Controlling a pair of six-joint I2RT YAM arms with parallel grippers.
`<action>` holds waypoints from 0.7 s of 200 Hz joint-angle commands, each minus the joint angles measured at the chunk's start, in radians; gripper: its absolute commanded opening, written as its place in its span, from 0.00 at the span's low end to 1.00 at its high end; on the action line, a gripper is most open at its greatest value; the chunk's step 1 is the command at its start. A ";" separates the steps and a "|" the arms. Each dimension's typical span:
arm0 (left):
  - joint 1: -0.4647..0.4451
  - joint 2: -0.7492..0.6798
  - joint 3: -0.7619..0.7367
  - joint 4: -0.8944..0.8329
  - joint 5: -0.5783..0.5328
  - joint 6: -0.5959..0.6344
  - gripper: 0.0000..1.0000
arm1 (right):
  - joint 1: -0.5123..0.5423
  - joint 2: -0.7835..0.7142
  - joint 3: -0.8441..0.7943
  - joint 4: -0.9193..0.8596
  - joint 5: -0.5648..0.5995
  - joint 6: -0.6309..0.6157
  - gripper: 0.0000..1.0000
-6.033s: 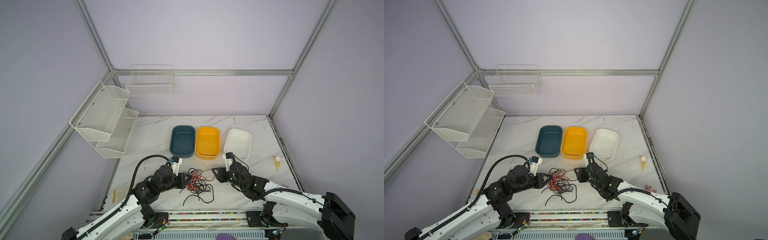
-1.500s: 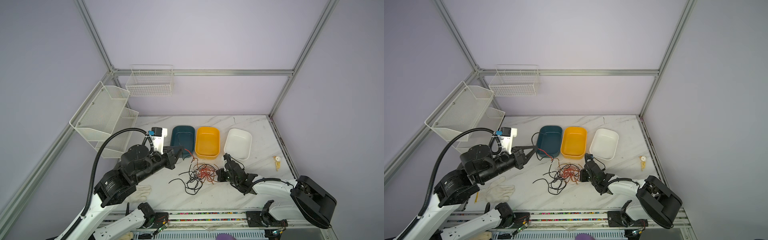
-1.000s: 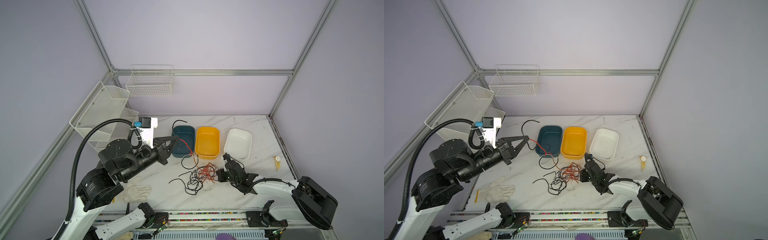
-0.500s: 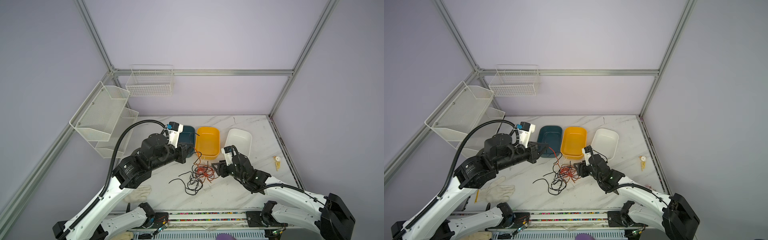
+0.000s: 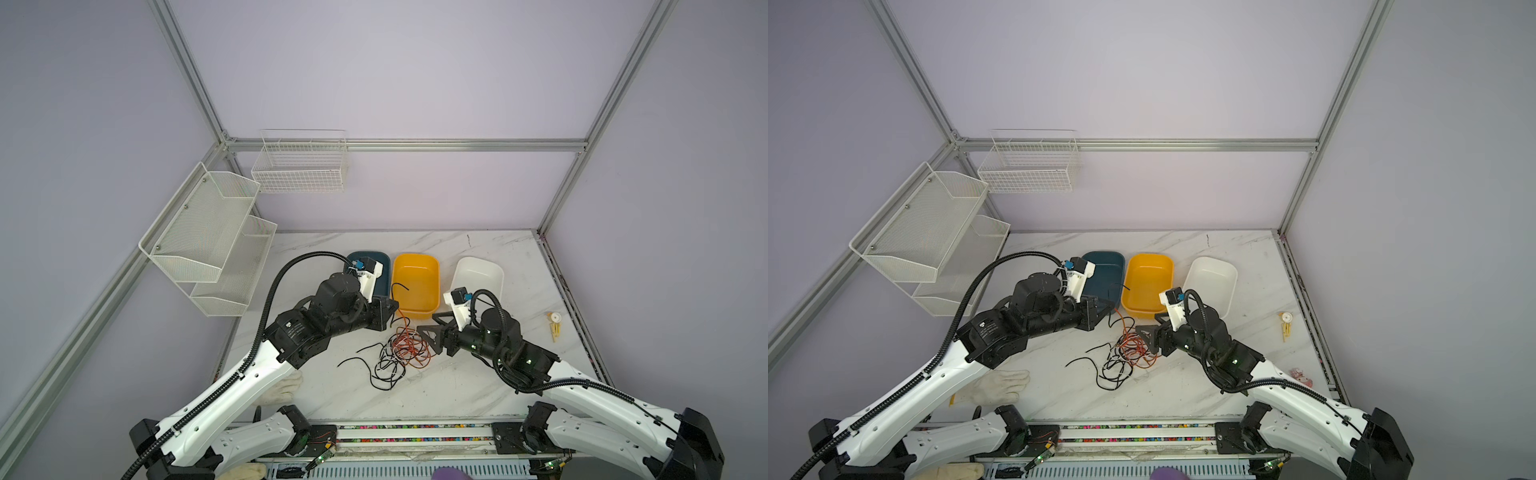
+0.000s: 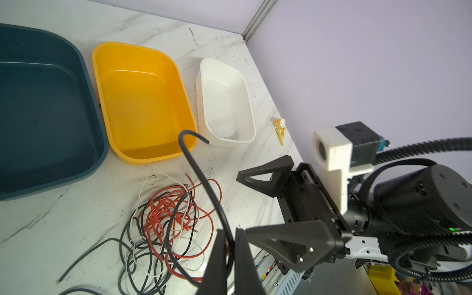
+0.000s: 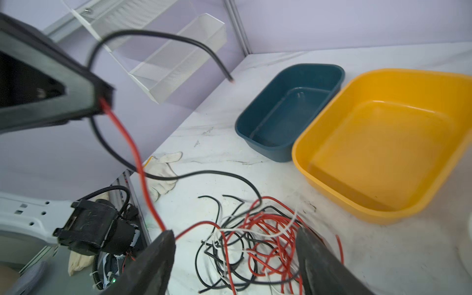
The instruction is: Untangle the cables
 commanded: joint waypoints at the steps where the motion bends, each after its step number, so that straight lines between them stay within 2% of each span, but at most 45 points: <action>1: 0.005 -0.003 -0.041 0.076 0.030 -0.024 0.02 | 0.052 0.026 0.029 0.102 -0.061 -0.026 0.75; 59: 0.012 -0.011 -0.073 0.102 0.049 -0.037 0.03 | 0.135 0.151 0.024 0.174 0.006 -0.003 0.66; 81: 0.018 -0.029 -0.090 0.104 0.051 -0.034 0.04 | 0.140 0.175 0.015 0.196 0.022 0.006 0.57; 119: 0.030 -0.057 -0.128 0.102 0.051 -0.034 0.07 | 0.142 0.157 0.000 0.207 0.065 0.013 0.18; 140: 0.036 -0.067 -0.151 0.103 0.054 -0.036 0.09 | 0.142 0.152 -0.006 0.203 0.075 0.012 0.04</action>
